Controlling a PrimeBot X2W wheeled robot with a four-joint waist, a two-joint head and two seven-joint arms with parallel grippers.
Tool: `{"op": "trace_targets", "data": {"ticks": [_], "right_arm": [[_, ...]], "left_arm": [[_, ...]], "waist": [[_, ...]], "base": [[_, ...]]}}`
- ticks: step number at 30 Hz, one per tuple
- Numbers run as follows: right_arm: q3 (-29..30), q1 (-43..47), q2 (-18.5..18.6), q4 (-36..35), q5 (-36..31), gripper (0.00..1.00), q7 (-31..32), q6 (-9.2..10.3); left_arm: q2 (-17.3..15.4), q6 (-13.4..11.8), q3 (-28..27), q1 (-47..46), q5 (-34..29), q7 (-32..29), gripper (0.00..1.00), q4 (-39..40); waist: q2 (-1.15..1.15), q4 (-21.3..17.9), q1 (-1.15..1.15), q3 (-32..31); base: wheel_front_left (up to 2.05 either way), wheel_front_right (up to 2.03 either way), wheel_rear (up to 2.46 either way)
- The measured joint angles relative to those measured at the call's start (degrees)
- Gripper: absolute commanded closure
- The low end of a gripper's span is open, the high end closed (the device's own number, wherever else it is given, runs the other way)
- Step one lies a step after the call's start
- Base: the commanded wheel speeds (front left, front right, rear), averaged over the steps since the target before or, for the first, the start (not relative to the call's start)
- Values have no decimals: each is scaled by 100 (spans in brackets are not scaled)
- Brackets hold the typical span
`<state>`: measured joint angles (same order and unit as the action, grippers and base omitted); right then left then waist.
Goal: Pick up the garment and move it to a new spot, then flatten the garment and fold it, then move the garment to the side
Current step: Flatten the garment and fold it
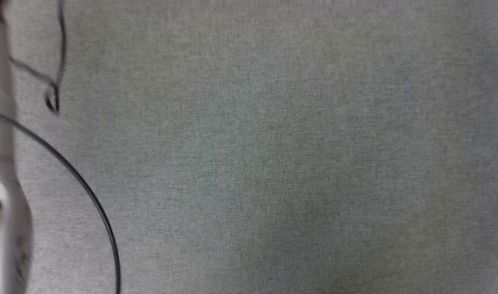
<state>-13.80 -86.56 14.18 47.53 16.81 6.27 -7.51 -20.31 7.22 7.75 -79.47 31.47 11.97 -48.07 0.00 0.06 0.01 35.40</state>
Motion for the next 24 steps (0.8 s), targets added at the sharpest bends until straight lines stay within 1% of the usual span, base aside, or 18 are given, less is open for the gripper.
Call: {"op": "trace_targets", "data": {"ticks": [4, 6, 12, 15, 17, 20, 24], "right_arm": [[-352, 1040, -13, 26, 357, 100, -238, -1], [-499, 1558, 24, -48, 537, 100, -382, -1], [-931, 3219, 227, -474, 1083, 100, -632, 0], [-1049, 4031, 359, -756, 1333, 100, -717, -1], [-1090, 4531, 441, -940, 1463, 100, -736, -1], [-1100, 5256, 483, -1249, 1635, 100, -745, -1], [-1025, 6170, 591, -1605, 1706, 100, -775, -1]], "left_arm": [[49, 18, 91, 1061, 171, 187, 100, -38], [59, 19, 115, 1619, 304, 240, 100, 79], [47, 20, 129, 3478, 563, 292, 100, 704], [144, 27, -76, 4363, 711, 293, 100, 1128], [187, 22, -219, 4903, 704, 294, 100, 1426], [275, -123, -356, 5766, 658, 293, 100, 1805], [316, -282, -441, 6748, 647, 293, 100, 2239]], "waist": [[0, -12, 0, -314], [0, -20, 0, -514], [0, -34, -1, -1196], [0, -32, -1, -1559], [0, -23, -1, -1794], [0, -12, -2, -2145], [0, -14, -2, -2584]], "base": [[0, 0, 0], [0, 0, 0], [0, 0, 0], [0, 0, 0], [0, 0, 0], [0, 0, 0], [0, 0, 0]]}}
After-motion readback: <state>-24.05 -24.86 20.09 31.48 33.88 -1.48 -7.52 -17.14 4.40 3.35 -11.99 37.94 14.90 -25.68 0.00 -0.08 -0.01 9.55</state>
